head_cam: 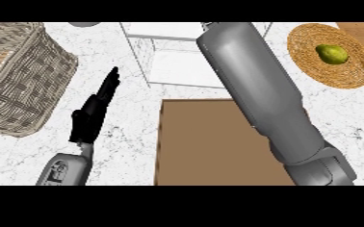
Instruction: Pick the lemon from the tray and place it in the tiered shelf
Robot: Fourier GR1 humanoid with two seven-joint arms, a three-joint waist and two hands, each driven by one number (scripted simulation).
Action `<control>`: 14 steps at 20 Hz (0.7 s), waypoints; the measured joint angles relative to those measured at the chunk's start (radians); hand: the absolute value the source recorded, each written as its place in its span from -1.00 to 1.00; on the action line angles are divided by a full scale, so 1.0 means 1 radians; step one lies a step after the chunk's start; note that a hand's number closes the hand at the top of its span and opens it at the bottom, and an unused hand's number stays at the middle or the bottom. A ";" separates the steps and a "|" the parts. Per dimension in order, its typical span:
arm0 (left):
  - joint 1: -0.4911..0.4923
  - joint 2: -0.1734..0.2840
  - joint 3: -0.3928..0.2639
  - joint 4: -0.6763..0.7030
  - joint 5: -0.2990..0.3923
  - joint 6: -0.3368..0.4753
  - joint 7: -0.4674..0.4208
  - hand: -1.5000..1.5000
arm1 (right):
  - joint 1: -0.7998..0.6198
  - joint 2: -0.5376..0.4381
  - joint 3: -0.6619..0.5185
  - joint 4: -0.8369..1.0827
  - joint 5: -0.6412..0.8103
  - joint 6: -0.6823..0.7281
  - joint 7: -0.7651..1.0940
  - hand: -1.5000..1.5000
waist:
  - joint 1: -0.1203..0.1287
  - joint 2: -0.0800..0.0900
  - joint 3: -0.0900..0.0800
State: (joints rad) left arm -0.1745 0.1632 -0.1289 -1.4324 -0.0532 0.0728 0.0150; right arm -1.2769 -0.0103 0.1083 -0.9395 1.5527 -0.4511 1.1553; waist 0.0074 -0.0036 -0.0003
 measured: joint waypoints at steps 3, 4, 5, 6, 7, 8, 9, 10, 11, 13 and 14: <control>-0.009 -0.006 -0.001 0.014 -0.006 0.002 -0.001 0.00 | 0.013 0.001 -0.003 -0.058 -0.018 -0.015 0.003 -1.00 | 0.002 0.001 0.000; -0.002 -0.007 -0.003 0.005 -0.007 0.002 0.000 0.00 | 0.020 0.001 -0.002 -0.078 -0.026 -0.023 0.002 -1.00 | 0.005 0.000 0.000; -0.011 -0.007 0.001 0.015 -0.005 0.000 -0.001 0.00 | 0.022 0.002 -0.003 -0.097 -0.036 -0.029 0.001 -1.00 | 0.004 0.001 0.000; -0.012 -0.009 0.000 0.015 -0.008 0.001 -0.003 0.00 | 0.012 0.002 -0.009 -0.106 -0.045 -0.034 -0.001 -1.00 | 0.006 0.002 0.000; -0.018 -0.011 -0.004 0.013 -0.012 0.002 0.005 0.00 | 0.023 0.002 -0.002 -0.119 -0.054 -0.041 -0.001 -1.00 | 0.007 0.001 0.000; -0.024 -0.012 -0.002 0.010 -0.012 0.002 0.014 0.00 | 0.025 0.003 -0.006 -0.130 -0.070 -0.048 -0.007 -1.00 | 0.007 0.002 0.000; -0.021 -0.015 -0.002 0.012 -0.010 0.001 0.012 0.00 | 0.014 0.003 -0.008 -0.141 -0.086 -0.046 -0.005 -1.00 | 0.008 0.002 0.000; -0.029 -0.018 0.000 0.011 -0.012 0.004 0.018 0.00 | 0.017 0.004 -0.014 -0.151 -0.100 -0.050 -0.011 -1.00 | 0.007 0.002 0.000; -0.027 -0.019 -0.001 0.011 -0.012 0.002 0.017 0.00 | 0.008 0.004 -0.014 -0.160 -0.110 -0.050 -0.010 -1.00 | 0.007 0.002 0.000; -0.024 -0.016 0.003 0.004 -0.009 -0.002 0.023 0.00 | 0.002 0.005 -0.025 -0.183 -0.112 -0.057 -0.011 -1.00 | 0.007 0.001 0.000; -0.019 -0.016 0.003 -0.001 -0.008 -0.003 0.022 0.00 | -0.010 0.005 -0.039 -0.186 -0.104 -0.062 -0.013 -1.00 | 0.008 0.002 0.000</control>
State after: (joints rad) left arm -0.1933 0.1469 -0.1260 -1.4337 -0.0616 0.0696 0.0368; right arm -1.2874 -0.0055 0.0688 -1.1256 1.4488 -0.5128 1.1423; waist 0.0153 -0.0019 -0.0005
